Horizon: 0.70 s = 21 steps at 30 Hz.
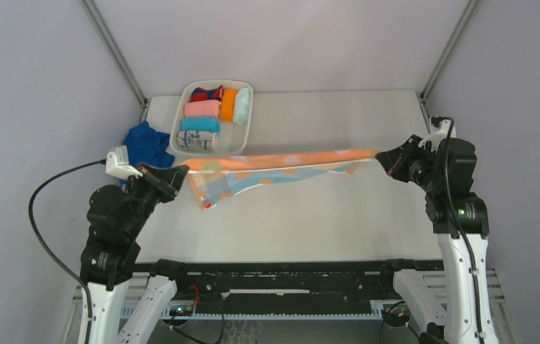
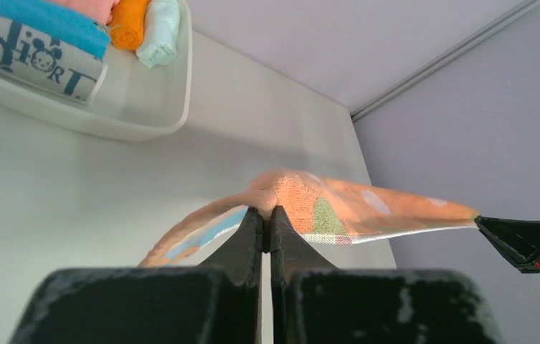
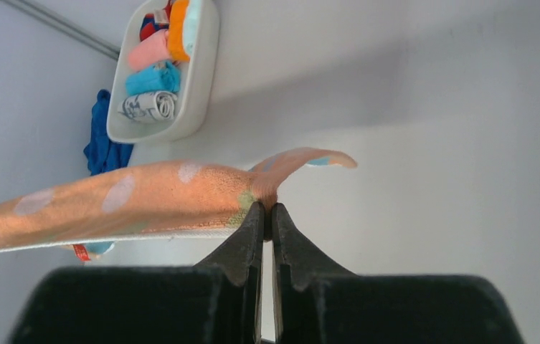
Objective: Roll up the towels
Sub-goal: Fold the towel at the center of the board.
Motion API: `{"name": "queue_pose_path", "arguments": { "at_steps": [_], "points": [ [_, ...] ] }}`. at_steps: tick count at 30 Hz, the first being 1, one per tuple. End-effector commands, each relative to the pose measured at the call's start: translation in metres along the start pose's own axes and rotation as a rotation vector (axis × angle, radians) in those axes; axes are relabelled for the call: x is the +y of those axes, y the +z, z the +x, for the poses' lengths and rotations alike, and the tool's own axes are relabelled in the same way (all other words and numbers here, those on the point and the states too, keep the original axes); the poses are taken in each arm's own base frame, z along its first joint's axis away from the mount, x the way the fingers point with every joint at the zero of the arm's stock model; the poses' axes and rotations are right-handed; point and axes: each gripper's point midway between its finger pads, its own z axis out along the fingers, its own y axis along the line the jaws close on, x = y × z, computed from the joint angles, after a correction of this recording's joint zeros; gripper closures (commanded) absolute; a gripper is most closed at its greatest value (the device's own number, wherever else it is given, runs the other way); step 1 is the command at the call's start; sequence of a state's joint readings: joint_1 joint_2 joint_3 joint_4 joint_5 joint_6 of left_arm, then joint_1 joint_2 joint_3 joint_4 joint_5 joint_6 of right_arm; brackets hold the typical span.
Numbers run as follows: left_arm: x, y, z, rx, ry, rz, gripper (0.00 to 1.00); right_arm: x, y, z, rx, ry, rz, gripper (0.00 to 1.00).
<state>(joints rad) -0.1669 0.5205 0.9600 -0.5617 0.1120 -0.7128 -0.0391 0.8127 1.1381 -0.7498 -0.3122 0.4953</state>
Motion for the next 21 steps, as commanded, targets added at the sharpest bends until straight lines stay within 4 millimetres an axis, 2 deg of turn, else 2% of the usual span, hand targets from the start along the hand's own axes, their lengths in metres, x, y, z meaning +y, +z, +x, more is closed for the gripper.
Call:
{"name": "queue_pose_path", "arguments": {
  "at_steps": [1,6,9,11,14,16,21],
  "points": [
    [-0.005,-0.035,0.006,0.006,-0.024,0.02,1.0,0.01,-0.033,0.012,0.01,-0.074,-0.044,1.0],
    [0.0,-0.055,0.03,0.066,-0.106,0.022,1.0,0.012,-0.06,0.031,0.012,-0.099,-0.041,1.0],
    [0.006,-0.053,0.045,0.13,-0.124,0.001,1.0,0.002,-0.06,0.044,0.065,-0.085,0.006,1.0],
    [0.021,-0.043,0.056,0.164,-0.133,-0.052,0.99,-0.013,-0.051,0.051,0.104,-0.072,0.069,1.0],
    [0.042,-0.017,0.076,0.219,-0.162,-0.11,0.99,-0.035,-0.026,0.061,0.153,-0.031,0.152,1.0],
    [0.054,0.004,0.088,0.246,-0.188,-0.13,0.99,-0.049,-0.001,0.066,0.174,0.006,0.187,1.0],
    [0.101,0.059,0.118,0.271,-0.223,-0.251,1.0,-0.092,0.07,0.093,0.228,0.12,0.281,1.0]
  ]
}}
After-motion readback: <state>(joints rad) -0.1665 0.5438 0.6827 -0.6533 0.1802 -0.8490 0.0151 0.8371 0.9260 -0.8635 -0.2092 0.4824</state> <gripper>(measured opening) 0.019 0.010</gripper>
